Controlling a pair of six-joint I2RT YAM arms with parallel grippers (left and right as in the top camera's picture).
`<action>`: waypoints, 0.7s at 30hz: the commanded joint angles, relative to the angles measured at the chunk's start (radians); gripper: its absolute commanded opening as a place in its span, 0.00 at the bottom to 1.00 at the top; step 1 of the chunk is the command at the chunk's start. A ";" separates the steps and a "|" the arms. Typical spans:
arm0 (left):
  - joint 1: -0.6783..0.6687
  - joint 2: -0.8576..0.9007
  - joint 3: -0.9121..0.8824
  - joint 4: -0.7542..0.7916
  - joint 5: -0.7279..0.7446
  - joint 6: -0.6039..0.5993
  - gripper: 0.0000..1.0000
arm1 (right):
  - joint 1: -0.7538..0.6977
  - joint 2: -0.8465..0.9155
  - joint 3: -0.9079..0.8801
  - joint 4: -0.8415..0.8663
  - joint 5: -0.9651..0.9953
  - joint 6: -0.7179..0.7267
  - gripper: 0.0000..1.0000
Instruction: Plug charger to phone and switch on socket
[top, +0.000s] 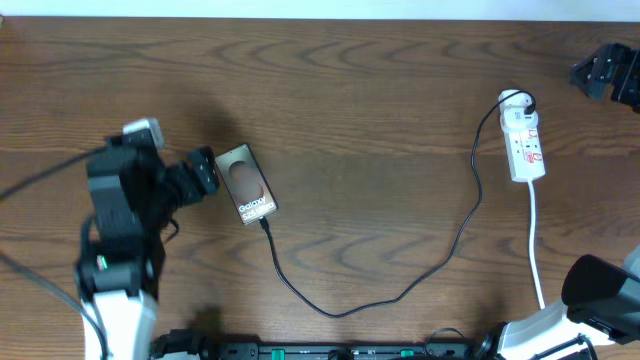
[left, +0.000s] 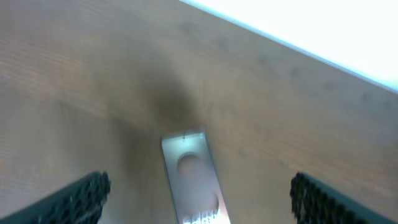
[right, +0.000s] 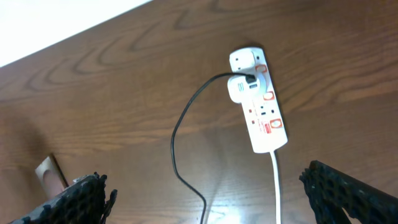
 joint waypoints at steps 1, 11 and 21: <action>-0.003 -0.200 -0.178 0.154 -0.023 0.014 0.95 | -0.003 0.003 0.003 -0.002 -0.003 0.010 0.99; -0.002 -0.600 -0.554 0.613 -0.023 0.118 0.95 | -0.003 0.003 0.003 -0.002 -0.003 0.010 0.99; 0.038 -0.805 -0.784 0.831 -0.030 0.156 0.95 | -0.003 0.003 0.003 -0.002 -0.003 0.010 0.99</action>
